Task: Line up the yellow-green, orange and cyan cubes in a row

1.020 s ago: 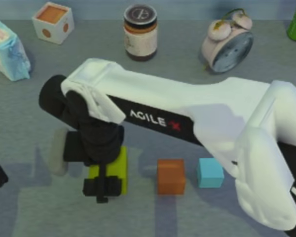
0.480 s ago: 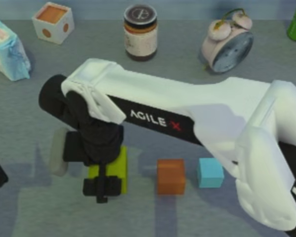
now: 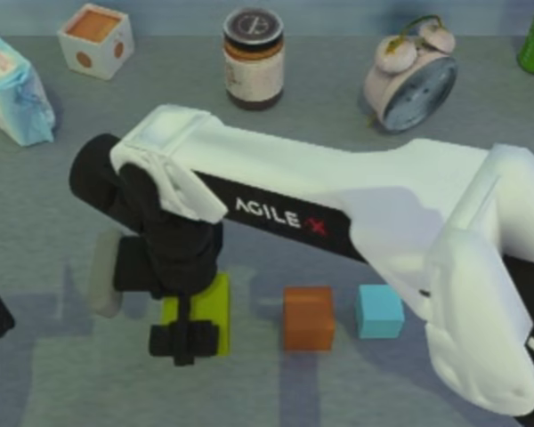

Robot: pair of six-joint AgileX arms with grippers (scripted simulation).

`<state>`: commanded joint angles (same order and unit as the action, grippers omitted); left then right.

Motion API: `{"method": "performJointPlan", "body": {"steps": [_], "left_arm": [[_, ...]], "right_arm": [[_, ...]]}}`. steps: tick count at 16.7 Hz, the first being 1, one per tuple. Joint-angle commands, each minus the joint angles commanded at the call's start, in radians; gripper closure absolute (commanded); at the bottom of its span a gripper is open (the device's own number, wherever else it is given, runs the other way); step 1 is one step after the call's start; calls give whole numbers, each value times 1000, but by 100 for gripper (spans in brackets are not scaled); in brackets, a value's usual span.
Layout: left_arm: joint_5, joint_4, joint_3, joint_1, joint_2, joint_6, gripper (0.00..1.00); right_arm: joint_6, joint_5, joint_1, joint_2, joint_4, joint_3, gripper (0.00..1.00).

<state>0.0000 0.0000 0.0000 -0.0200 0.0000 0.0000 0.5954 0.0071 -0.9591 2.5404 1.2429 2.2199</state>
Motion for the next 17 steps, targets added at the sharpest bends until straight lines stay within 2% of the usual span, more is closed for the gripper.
{"method": "performJointPlan", "body": {"steps": [10, 17], "left_arm": [[0, 0, 0, 0, 0, 0, 0], [0, 0, 0, 0, 0, 0, 0]], "right_arm": [[0, 0, 1, 1, 3, 3, 0], [3, -1, -8, 34, 227, 257, 0]]}}
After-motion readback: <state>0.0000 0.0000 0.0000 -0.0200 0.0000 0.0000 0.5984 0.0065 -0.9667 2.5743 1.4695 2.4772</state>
